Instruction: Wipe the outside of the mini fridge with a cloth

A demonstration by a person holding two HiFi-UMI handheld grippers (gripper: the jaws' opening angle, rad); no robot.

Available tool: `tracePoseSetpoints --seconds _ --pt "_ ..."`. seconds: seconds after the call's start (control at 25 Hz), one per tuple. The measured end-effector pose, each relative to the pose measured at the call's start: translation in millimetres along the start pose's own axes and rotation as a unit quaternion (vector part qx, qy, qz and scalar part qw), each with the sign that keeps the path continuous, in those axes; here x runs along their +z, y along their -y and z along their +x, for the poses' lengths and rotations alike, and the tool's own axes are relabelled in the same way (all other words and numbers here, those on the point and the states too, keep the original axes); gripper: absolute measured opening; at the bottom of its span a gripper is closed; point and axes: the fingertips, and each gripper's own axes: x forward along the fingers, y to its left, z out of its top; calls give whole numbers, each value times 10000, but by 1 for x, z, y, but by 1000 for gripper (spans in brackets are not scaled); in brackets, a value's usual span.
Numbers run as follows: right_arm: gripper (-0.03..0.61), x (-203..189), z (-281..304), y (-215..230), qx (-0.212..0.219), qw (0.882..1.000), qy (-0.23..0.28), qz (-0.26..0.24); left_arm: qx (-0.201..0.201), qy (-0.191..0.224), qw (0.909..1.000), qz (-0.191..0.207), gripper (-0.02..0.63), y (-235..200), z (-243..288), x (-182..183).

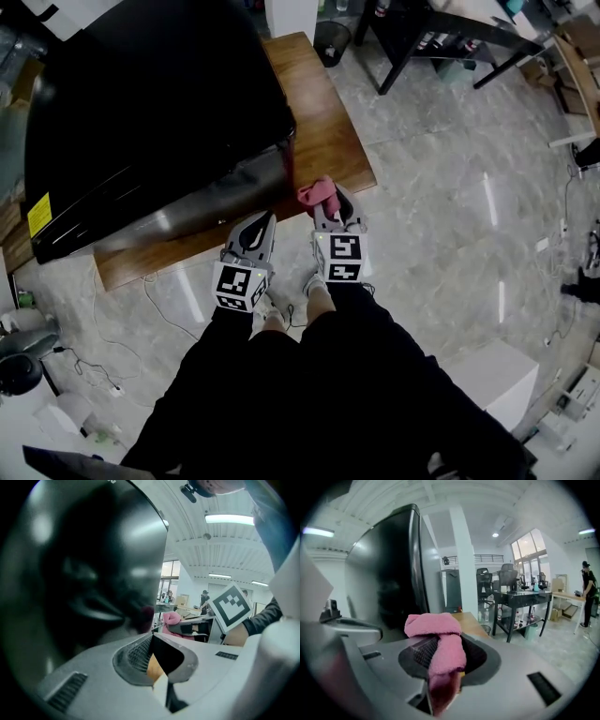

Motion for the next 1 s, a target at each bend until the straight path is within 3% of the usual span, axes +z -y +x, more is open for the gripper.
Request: tracePoseSetpoints --seconds 0.36,0.52,0.76,1.0 --pt "129 51 -110 -56 548 9972 247 -449 -898 172 9957 153 6 57 -98 68" --pt "129 85 -143 -52 638 9956 448 -514 -1087 317 9928 390 6 86 -116 96" --pt "129 136 -141 -8 1189 9855 845 -862 -688 502 9951 493 6 118 -75 142" --pt "129 190 -115 47 2148 9622 1173 -1197 301 1006 9936 406 6 154 -14 204"
